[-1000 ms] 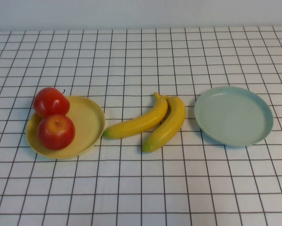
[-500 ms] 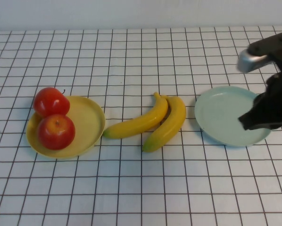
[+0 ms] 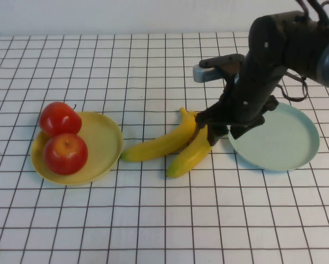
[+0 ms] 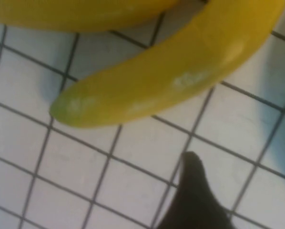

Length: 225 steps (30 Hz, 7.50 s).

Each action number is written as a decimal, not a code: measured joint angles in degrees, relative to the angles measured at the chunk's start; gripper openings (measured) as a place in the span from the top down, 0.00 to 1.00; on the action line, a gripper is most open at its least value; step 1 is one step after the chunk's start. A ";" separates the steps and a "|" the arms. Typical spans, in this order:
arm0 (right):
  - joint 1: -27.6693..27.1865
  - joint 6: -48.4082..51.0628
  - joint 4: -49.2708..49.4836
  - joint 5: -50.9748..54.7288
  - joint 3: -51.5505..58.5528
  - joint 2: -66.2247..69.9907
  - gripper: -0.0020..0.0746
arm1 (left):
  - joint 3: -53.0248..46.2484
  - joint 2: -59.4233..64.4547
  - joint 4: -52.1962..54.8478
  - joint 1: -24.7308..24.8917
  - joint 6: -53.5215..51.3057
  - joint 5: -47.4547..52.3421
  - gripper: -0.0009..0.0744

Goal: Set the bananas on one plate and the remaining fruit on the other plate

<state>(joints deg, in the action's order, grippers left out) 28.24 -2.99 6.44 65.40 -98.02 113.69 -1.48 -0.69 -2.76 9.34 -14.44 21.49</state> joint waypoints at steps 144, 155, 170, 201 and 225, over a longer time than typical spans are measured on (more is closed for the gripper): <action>-10.82 23.50 -5.98 5.63 -20.58 13.25 0.58 | 0.00 0.00 0.00 0.00 0.00 0.00 0.99; -10.97 35.45 -8.18 5.63 -20.58 13.62 0.58 | 0.00 0.00 0.00 0.00 0.00 0.00 0.99; -10.85 33.45 -8.31 5.30 -20.58 17.20 0.32 | 0.00 0.00 0.00 0.00 0.00 0.00 0.99; -6.21 9.36 16.14 -38.18 33.02 -30.40 0.69 | 0.00 0.00 0.00 0.00 0.00 0.00 0.99; -6.21 26.38 20.26 -76.83 83.73 -75.54 0.69 | 0.00 0.00 0.00 0.00 0.00 0.00 0.99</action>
<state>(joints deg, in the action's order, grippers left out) 22.03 23.39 26.70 -11.43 -14.29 38.15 -1.48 -0.69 -2.76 9.34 -14.44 21.49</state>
